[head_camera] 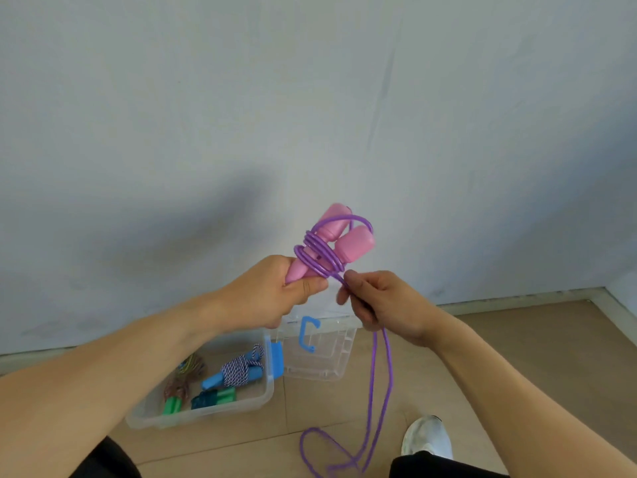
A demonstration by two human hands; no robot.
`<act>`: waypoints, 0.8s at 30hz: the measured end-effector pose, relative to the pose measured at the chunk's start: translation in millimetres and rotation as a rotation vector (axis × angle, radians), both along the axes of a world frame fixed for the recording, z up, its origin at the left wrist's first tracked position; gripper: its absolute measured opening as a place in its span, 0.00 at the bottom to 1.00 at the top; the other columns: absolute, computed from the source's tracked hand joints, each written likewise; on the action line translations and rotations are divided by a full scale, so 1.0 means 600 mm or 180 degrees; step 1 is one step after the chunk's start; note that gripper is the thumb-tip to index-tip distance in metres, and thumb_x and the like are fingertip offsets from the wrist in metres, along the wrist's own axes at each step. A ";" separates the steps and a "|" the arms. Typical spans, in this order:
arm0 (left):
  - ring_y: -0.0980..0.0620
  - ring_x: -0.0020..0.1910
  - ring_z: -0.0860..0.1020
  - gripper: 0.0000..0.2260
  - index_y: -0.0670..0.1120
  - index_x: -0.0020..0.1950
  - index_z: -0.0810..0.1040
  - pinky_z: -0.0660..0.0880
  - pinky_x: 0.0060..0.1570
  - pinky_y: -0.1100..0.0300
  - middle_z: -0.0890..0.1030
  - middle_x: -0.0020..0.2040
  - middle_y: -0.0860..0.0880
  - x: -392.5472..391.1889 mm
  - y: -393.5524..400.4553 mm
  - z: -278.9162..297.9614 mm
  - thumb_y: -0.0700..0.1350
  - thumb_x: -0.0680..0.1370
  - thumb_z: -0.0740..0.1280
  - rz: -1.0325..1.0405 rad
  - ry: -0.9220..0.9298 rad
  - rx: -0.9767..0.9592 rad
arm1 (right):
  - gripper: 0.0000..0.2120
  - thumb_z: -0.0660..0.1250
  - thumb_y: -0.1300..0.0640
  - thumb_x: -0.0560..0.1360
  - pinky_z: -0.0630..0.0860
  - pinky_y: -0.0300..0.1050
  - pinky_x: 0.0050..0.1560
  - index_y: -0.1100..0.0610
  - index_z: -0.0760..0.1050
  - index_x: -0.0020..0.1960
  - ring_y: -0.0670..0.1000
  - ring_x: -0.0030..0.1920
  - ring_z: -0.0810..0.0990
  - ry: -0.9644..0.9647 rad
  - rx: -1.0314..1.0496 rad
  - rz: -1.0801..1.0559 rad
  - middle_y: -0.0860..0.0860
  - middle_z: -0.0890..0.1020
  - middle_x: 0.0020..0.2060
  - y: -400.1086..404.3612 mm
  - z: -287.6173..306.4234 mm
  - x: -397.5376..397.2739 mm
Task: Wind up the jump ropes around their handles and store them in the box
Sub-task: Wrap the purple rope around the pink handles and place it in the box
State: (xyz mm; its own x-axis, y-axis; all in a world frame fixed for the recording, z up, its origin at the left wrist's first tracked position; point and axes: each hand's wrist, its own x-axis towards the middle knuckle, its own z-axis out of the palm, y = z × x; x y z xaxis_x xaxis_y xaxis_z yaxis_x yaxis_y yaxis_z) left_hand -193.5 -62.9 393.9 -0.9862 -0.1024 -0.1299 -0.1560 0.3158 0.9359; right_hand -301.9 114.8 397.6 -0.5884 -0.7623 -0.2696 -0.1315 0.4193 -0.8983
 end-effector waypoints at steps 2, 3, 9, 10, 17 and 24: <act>0.54 0.23 0.63 0.15 0.39 0.41 0.74 0.63 0.21 0.62 0.68 0.29 0.49 -0.005 -0.004 -0.005 0.50 0.80 0.66 0.0211 -0.0085 -0.0239 | 0.13 0.60 0.48 0.82 0.65 0.39 0.26 0.58 0.73 0.55 0.46 0.24 0.64 -0.0053 0.0227 -0.0112 0.49 0.70 0.24 -0.006 -0.002 0.011; 0.54 0.22 0.63 0.17 0.37 0.43 0.74 0.63 0.21 0.63 0.69 0.30 0.48 -0.008 -0.006 -0.008 0.51 0.80 0.65 0.0309 -0.0099 -0.0385 | 0.11 0.62 0.49 0.81 0.64 0.38 0.25 0.56 0.72 0.56 0.46 0.24 0.64 -0.0022 0.0343 -0.0090 0.49 0.72 0.25 -0.008 -0.001 0.017; 0.51 0.29 0.70 0.16 0.46 0.38 0.74 0.67 0.31 0.59 0.72 0.33 0.48 -0.015 -0.025 -0.024 0.55 0.80 0.64 -0.0024 -0.0697 -0.1653 | 0.14 0.62 0.48 0.80 0.68 0.38 0.29 0.56 0.79 0.43 0.45 0.26 0.72 0.1608 0.0924 0.0159 0.52 0.80 0.32 -0.007 -0.003 0.039; 0.51 0.31 0.72 0.14 0.49 0.37 0.73 0.68 0.34 0.58 0.74 0.34 0.49 -0.015 -0.022 -0.028 0.54 0.80 0.64 -0.0177 -0.0796 -0.1880 | 0.18 0.63 0.47 0.79 0.66 0.38 0.29 0.58 0.78 0.39 0.47 0.26 0.69 0.1921 0.0969 0.0221 0.53 0.77 0.29 -0.005 -0.005 0.045; 0.45 0.40 0.78 0.05 0.45 0.41 0.73 0.69 0.36 0.56 0.77 0.38 0.48 0.002 0.045 -0.042 0.40 0.77 0.62 -0.0788 -0.1013 -0.3454 | 0.16 0.73 0.42 0.70 0.66 0.39 0.30 0.54 0.81 0.33 0.48 0.26 0.71 0.2991 0.0802 0.0693 0.48 0.79 0.24 -0.002 -0.003 0.051; 0.41 0.44 0.78 0.06 0.46 0.54 0.76 0.67 0.38 0.55 0.81 0.49 0.44 0.017 0.055 -0.030 0.44 0.80 0.61 -0.1605 -0.0441 -0.3849 | 0.17 0.84 0.46 0.54 0.71 0.40 0.28 0.55 0.82 0.31 0.42 0.27 0.75 0.1895 0.0889 0.0516 0.48 0.82 0.26 0.014 0.033 0.049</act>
State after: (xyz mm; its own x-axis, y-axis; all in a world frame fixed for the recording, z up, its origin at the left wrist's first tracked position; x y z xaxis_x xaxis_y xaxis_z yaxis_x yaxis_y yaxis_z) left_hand -183.4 -29.8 376.1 -0.9361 0.1484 -0.3190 0.1534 0.9881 0.0095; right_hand -272.4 123.1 417.4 -0.5816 -0.8023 -0.1346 -0.6512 0.5583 -0.5140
